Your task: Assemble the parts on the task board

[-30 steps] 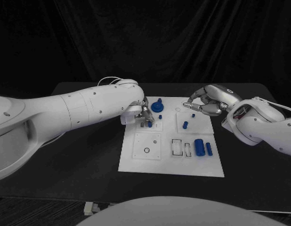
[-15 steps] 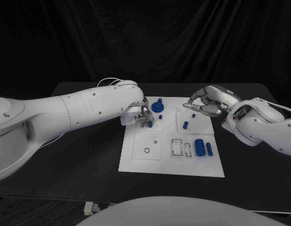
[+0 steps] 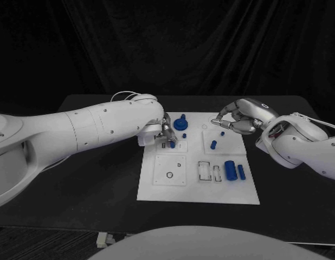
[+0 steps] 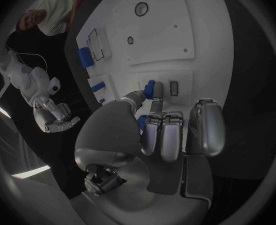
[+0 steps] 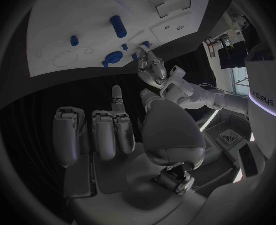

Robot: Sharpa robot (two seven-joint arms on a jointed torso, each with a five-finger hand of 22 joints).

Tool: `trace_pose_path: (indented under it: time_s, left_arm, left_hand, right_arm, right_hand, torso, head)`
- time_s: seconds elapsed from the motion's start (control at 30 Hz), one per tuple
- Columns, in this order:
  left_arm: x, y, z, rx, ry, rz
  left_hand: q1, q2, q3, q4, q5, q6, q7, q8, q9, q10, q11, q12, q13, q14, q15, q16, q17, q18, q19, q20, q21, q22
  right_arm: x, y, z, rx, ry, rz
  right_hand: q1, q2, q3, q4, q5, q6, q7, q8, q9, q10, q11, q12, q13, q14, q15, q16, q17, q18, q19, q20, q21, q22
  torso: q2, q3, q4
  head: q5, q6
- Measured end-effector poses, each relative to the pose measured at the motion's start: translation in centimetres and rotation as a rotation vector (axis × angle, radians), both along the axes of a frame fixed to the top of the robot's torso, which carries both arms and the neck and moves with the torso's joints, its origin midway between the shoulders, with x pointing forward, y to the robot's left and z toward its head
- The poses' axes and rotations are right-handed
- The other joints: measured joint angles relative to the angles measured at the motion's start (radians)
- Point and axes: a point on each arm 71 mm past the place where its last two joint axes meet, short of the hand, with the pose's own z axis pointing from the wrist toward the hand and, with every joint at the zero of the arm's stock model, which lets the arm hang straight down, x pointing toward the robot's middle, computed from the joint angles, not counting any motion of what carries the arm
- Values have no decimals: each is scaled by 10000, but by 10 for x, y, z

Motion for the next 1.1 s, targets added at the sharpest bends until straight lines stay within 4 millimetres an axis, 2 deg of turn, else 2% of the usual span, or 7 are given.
trace_pose_path:
  time_s: [0.53, 1.1]
  left_arm:
    - [-5, 3, 0, -75, 3, 26]
    - [-12, 6, 0, -12, -143, -59]
  left_hand:
    - [38, -39, 11, 11, 35, -32, 0, 40, 54, 0, 0, 0, 0, 4, -5, 0, 0, 1, 0, 0, -40, 0]
    - [89, -91, 11, 11, 33, -50, 22, 40, 90, 3, 2, 0, 0, 39, -39, 0, 0, 0, 0, 0, -40, -1]
  right_arm:
    - [0, 0, -1, -15, 44, -3]
    - [-1, -2, -2, -38, 80, -41]
  right_hand:
    - [5, 5, 0, 0, 0, -36, 36, 0, 0, 0, 0, 0, -1, 0, 0, 0, 0, 0, 0, 0, 0, -2]
    - [81, 81, 0, 0, 0, -72, 0, 38, 0, 0, 0, 0, -1, 0, 0, -36, 0, -1, 0, 0, 0, -3]
  torso:
    - [1, -1, 3]
    - [0, -1, -2]
  head:
    - [31, 0]
    - [23, 0]
